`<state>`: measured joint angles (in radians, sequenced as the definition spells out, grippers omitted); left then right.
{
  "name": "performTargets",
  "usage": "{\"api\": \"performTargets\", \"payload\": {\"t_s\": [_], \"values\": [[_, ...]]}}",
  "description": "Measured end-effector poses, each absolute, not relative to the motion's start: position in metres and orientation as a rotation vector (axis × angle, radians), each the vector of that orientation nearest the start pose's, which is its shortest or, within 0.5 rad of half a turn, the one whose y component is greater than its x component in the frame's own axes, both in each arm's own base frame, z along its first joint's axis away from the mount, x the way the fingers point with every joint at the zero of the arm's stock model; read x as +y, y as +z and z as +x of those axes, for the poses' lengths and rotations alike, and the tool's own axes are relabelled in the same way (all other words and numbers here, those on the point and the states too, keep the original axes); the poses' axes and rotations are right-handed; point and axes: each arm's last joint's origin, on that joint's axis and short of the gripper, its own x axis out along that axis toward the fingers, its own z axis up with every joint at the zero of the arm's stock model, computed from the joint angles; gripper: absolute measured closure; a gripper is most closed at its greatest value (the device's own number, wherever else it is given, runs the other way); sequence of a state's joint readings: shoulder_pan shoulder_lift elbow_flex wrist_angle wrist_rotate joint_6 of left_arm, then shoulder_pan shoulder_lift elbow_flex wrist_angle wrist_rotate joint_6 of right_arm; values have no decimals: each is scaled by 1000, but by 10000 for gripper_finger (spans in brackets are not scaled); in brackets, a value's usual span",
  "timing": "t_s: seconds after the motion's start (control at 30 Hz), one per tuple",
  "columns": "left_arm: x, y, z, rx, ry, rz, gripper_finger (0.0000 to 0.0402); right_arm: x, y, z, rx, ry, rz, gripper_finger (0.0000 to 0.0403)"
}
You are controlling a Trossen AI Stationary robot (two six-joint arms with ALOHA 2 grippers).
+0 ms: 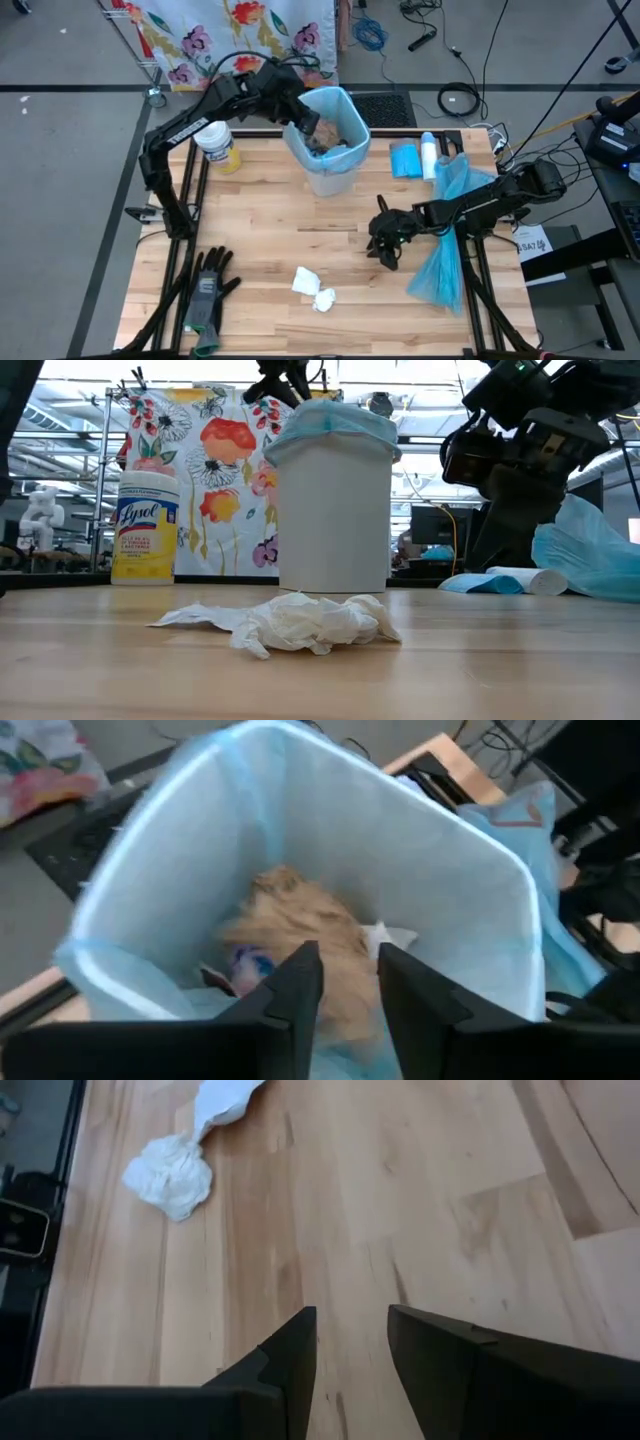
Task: Place trash/remove bag and relplace
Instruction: Put the brown napkin into the trash bin, then put the white paper into the trash bin
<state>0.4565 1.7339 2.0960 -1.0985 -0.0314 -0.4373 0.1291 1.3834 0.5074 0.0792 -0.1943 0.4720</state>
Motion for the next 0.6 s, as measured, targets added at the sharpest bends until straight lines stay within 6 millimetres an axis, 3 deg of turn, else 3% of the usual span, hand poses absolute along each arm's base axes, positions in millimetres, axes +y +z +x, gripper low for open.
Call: {"api": "performTargets", "payload": {"t_s": [0.23,0.4,0.6], "values": [[146,444,307,621,538,-591,258,37,144,238,864,151,430,287],[97,455,309,646,439,-449,257,31,144,238,858,137,418,287],[30,446,314,792,397,-285,256,25,144,239,851,123,409,287]]}}
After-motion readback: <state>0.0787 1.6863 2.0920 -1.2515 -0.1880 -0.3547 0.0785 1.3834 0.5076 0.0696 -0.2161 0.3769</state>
